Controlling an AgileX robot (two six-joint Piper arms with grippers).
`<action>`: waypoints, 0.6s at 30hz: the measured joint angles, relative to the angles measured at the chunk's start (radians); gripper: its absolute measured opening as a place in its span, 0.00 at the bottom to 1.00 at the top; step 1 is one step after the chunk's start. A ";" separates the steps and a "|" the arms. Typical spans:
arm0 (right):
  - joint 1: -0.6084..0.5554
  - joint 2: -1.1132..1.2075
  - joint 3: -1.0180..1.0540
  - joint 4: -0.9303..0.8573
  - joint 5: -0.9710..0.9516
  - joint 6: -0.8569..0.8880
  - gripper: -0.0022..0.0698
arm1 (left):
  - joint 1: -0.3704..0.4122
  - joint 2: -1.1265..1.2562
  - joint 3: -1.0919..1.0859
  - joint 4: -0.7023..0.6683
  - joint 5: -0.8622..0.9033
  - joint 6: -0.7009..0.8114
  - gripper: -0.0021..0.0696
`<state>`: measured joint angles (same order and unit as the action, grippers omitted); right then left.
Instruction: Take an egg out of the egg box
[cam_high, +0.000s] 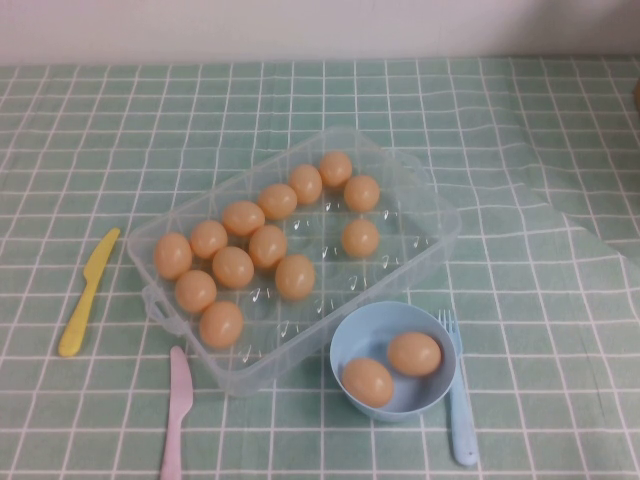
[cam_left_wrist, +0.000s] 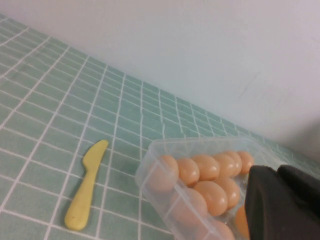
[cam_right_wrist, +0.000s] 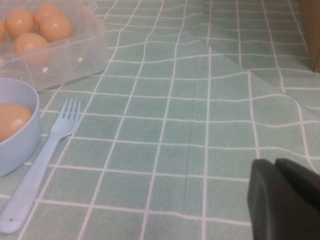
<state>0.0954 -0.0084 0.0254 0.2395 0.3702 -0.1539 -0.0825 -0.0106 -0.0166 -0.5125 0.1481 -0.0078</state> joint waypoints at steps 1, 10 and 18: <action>0.000 0.000 0.000 0.000 0.000 0.000 0.01 | 0.000 0.012 -0.032 0.000 0.025 0.000 0.03; 0.000 0.000 0.000 0.000 0.000 0.000 0.01 | 0.000 0.354 -0.377 0.111 0.379 0.008 0.03; 0.000 0.000 0.000 0.000 0.000 0.000 0.01 | 0.000 0.670 -0.655 0.189 0.630 0.096 0.03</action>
<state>0.0954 -0.0084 0.0254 0.2395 0.3702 -0.1539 -0.0825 0.6591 -0.6718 -0.3240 0.7782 0.0886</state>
